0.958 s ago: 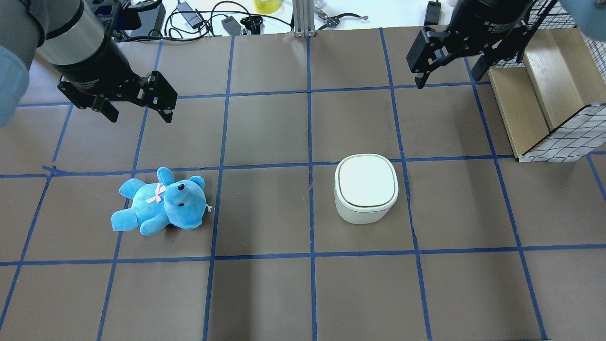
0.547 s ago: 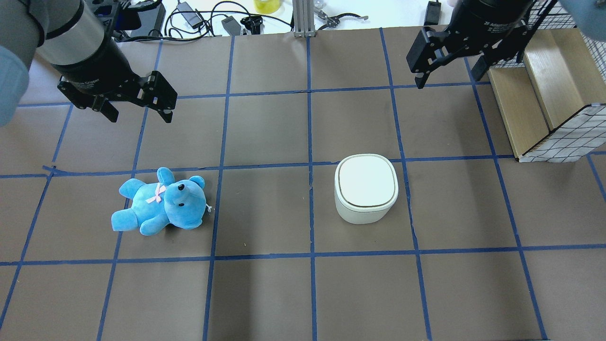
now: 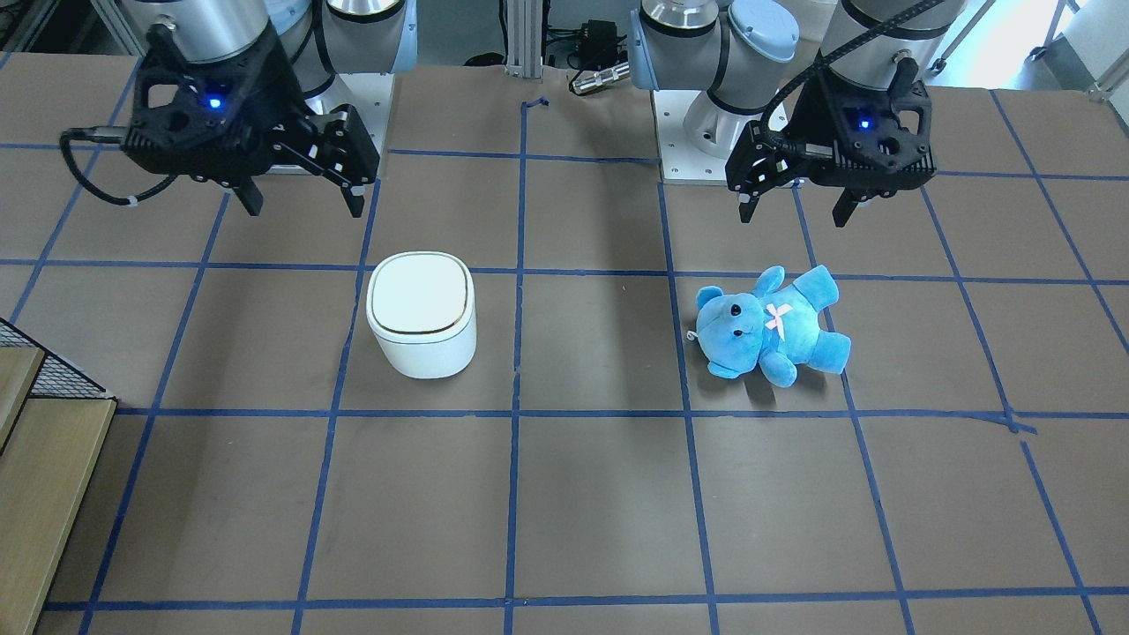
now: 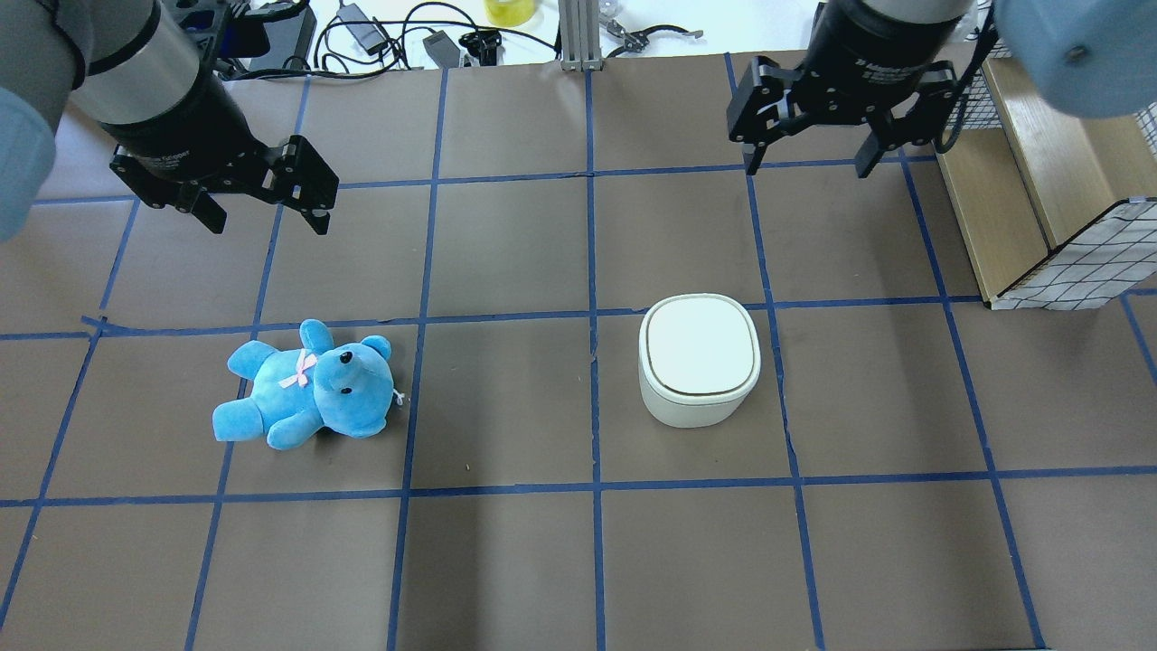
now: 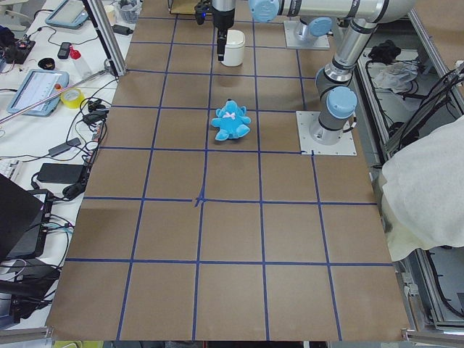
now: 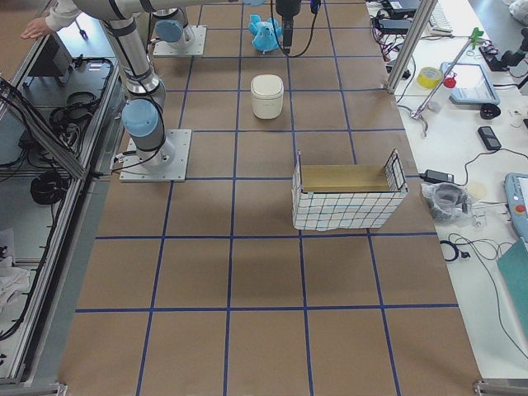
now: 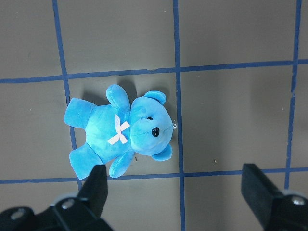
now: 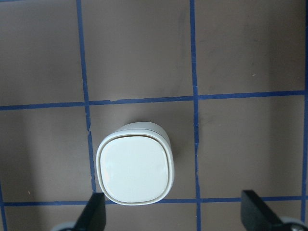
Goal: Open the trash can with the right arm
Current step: 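Move the right gripper over the white trash can and lower it onto the lid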
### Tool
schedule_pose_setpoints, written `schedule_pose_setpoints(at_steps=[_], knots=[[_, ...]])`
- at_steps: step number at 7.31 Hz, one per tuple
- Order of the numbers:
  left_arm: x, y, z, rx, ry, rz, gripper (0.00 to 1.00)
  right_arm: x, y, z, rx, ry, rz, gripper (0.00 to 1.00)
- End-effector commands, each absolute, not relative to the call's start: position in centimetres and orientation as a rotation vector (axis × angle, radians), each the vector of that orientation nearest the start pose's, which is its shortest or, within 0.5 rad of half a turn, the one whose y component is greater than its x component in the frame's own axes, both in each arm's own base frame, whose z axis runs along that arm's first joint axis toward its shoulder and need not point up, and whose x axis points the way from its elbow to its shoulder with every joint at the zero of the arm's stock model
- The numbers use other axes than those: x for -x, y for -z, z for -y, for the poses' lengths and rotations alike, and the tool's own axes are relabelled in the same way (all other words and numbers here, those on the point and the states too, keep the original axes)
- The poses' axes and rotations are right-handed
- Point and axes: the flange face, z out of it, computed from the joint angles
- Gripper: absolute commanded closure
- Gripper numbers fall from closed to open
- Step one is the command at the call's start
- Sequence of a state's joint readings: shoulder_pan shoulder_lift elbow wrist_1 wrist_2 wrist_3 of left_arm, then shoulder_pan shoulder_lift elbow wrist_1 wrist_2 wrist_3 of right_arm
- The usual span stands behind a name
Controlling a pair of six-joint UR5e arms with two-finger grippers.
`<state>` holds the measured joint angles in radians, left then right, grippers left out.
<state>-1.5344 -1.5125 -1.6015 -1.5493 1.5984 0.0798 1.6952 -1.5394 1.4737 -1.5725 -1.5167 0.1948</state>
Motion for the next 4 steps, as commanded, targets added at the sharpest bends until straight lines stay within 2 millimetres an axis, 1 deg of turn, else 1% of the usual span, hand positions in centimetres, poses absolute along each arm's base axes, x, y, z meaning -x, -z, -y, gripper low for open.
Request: schedule_pose_setpoints(at_steps=[1, 3, 4], knots=[[11.3, -50.3, 47.6, -0.066, 0.074, -3.111, 0.0, -25.4, -49.2, 47.4, -0.195, 0.17, -3.053, 0.02], [11.3, -50.3, 47.6, -0.066, 0.074, -3.11, 0.0, -25.6, -47.6, 46.9, -0.185, 0.14, -3.063, 0.03], [11.3, -50.3, 47.6, -0.066, 0.074, -3.11, 0.0, -25.5, -46.5, 46.5, -0.16, 0.111, -3.072, 0.05]])
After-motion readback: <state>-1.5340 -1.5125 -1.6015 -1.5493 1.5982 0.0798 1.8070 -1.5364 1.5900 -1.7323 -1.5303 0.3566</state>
